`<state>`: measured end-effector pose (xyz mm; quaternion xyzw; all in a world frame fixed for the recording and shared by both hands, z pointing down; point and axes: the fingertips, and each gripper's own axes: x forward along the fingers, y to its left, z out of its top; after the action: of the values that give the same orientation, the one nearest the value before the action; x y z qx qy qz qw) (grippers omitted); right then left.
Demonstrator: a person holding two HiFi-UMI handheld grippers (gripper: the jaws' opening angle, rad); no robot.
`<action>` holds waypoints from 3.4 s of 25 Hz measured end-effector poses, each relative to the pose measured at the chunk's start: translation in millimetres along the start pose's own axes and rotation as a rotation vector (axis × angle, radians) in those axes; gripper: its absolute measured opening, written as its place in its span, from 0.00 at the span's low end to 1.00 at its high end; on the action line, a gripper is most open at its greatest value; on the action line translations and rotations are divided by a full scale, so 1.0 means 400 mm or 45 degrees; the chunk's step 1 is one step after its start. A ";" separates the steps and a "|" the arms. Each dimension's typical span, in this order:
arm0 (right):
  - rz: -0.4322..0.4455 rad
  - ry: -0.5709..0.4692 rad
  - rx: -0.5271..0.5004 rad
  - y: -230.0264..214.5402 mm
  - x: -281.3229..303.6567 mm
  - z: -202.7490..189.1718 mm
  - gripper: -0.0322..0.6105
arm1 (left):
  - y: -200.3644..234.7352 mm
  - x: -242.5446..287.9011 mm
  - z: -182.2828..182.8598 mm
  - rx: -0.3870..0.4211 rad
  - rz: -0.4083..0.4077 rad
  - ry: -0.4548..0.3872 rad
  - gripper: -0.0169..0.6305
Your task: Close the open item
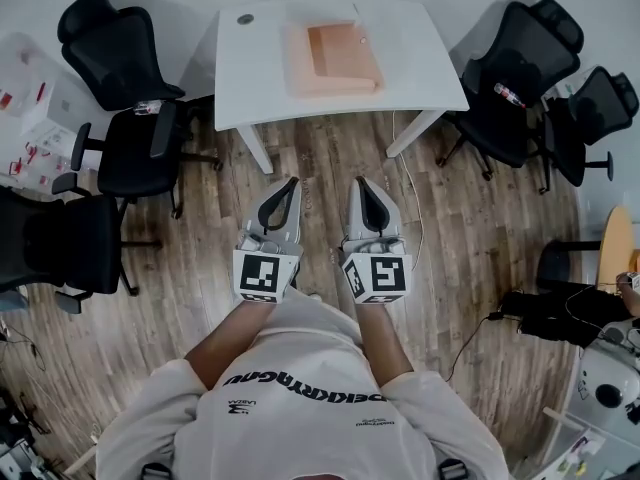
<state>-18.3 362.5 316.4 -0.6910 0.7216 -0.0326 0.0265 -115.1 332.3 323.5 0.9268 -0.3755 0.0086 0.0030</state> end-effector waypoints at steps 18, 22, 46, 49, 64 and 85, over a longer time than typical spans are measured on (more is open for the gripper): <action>-0.098 0.024 -0.012 -0.101 0.423 0.050 0.05 | 0.260 0.384 0.030 -0.051 -0.096 0.019 0.03; -0.114 0.035 -0.021 -0.107 0.494 0.057 0.05 | 0.310 0.438 0.030 -0.068 -0.113 0.024 0.03; -0.133 0.046 -0.015 -0.227 0.647 0.045 0.05 | 0.385 0.609 -0.032 -0.141 -0.083 0.084 0.03; -0.113 0.053 -0.006 -0.258 0.685 0.045 0.05 | 0.391 0.650 -0.031 -0.140 -0.056 0.093 0.03; -0.043 0.100 0.040 -0.437 0.839 0.018 0.05 | 0.399 0.829 -0.054 -0.114 0.049 0.137 0.03; 0.104 0.220 0.083 -0.547 0.971 -0.049 0.05 | 0.418 0.952 -0.090 -0.105 0.192 0.207 0.03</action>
<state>181.0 -34.6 356.9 -0.6544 0.7474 -0.1144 -0.0122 41.3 -52.4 366.2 0.8912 -0.4426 0.0686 0.0710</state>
